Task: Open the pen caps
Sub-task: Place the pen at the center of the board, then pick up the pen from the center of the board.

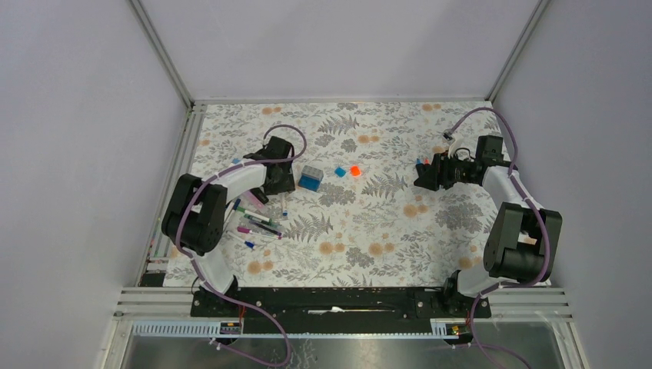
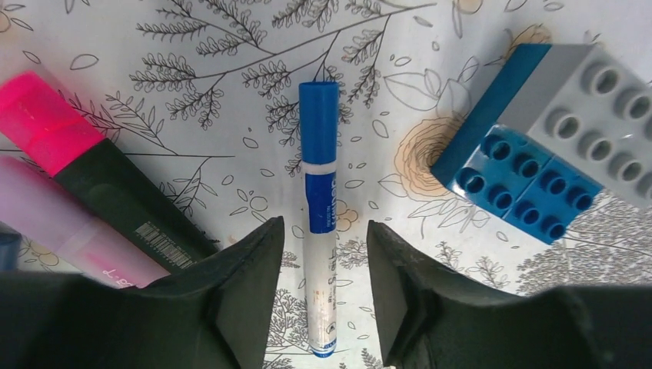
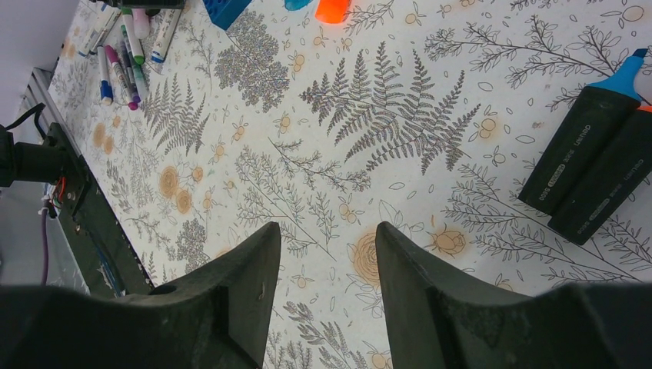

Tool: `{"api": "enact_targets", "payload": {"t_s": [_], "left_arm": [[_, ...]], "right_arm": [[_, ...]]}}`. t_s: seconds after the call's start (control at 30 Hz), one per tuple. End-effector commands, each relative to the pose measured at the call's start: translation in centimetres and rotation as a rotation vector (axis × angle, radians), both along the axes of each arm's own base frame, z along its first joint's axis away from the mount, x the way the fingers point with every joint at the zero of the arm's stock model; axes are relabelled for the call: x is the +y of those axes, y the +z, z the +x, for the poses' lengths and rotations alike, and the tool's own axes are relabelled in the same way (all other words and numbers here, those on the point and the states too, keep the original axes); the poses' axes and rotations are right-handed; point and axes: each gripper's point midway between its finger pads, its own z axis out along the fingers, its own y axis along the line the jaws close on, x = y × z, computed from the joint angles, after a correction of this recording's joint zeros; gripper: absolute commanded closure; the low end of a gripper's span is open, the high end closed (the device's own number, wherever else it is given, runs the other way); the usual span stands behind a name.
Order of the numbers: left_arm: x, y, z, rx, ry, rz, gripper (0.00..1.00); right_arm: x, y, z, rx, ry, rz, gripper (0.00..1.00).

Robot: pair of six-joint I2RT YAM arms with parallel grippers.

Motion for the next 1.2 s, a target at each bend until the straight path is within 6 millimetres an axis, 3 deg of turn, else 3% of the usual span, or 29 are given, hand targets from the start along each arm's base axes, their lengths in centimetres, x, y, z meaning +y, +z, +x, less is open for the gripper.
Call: {"api": "enact_targets", "payload": {"t_s": [0.0, 0.33, 0.53, 0.67, 0.83, 0.97, 1.17], "left_arm": [[-0.1, 0.4, 1.0, -0.018, -0.013, 0.024, 0.54], [0.3, -1.4, 0.1, 0.031, -0.014, 0.095, 0.61], [0.3, -2.4, -0.4, 0.053, -0.018, 0.101, 0.75], [0.3, -1.8, -0.1, 0.03, -0.019, 0.097, 0.86], [-0.3, 1.2, 0.7, -0.063, -0.035, 0.055, 1.0], [-1.4, 4.9, 0.7, -0.172, -0.08, -0.036, 1.0], [-4.8, 11.2, -0.7, -0.368, -0.236, -0.271, 1.0]], "right_arm": [[0.3, 1.5, 0.7, -0.051, 0.03, 0.018, 0.45], [0.3, 1.7, 0.6, -0.052, 0.03, 0.021, 0.44], [0.3, 1.8, 0.6, -0.056, 0.031, 0.023, 0.45], [0.3, 2.0, 0.6, -0.063, 0.032, 0.023, 0.44], [0.6, 2.3, 0.3, -0.072, 0.044, 0.036, 0.44], [1.2, 3.0, -0.4, -0.094, 0.084, 0.071, 0.44], [2.3, 4.2, -1.3, -0.141, 0.144, 0.136, 0.42]]}}
